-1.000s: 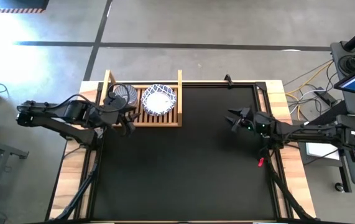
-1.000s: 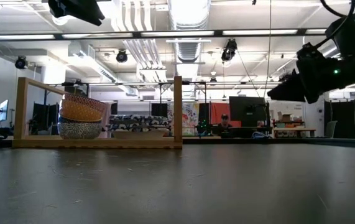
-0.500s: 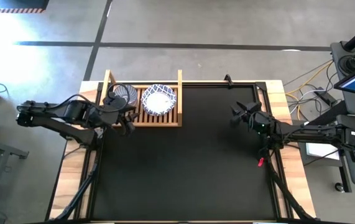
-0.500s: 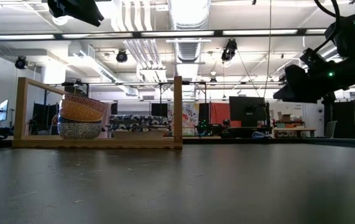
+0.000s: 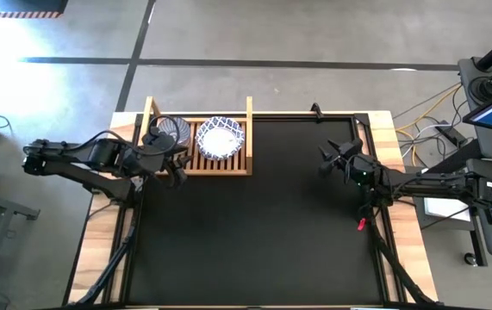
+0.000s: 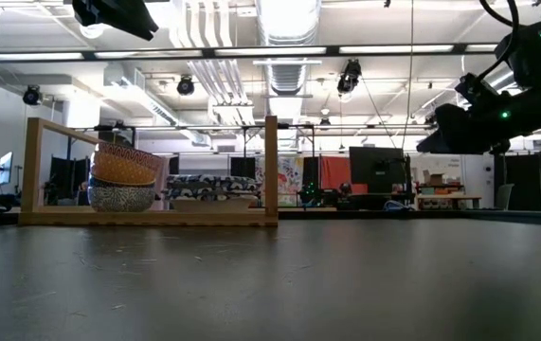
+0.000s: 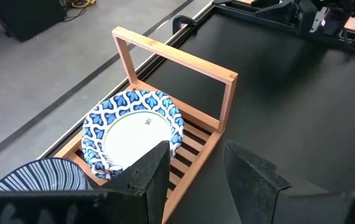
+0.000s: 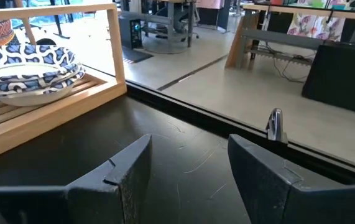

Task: Place and stack bowls onto a shelf
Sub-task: Return to Home Position

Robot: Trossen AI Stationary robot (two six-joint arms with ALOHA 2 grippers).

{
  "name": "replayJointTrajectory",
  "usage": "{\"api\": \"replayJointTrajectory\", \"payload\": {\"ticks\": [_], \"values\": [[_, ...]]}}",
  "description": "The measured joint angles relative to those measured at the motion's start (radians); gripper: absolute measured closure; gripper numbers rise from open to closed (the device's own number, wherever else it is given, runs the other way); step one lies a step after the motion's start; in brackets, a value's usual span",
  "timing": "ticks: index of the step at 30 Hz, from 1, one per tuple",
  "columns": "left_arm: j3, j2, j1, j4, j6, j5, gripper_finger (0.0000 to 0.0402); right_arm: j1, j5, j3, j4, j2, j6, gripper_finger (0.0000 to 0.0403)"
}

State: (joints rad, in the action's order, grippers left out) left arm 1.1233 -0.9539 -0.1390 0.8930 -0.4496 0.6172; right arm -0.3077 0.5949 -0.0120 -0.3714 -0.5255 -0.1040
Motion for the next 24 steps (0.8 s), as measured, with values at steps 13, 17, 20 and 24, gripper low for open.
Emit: {"api": "replayJointTrajectory", "payload": {"ticks": [13,17,20,24], "values": [[0.0,0.0,0.0,0.005,0.037,0.003,0.0267,0.0,0.0,0.001,0.005,0.145,0.0,0.0202],[0.0,0.0,0.0,0.004,0.052,0.004,0.0267,0.0,0.0,0.001,0.005,0.24,0.0,0.0202],[0.0,0.0,0.0,0.005,0.065,0.004,0.0267,0.0,0.0,0.001,0.005,0.326,0.0,0.0202],[0.0,0.0,0.0,0.005,0.078,0.004,0.0267,-0.001,0.001,0.001,0.003,0.435,0.0,0.0202]]}}
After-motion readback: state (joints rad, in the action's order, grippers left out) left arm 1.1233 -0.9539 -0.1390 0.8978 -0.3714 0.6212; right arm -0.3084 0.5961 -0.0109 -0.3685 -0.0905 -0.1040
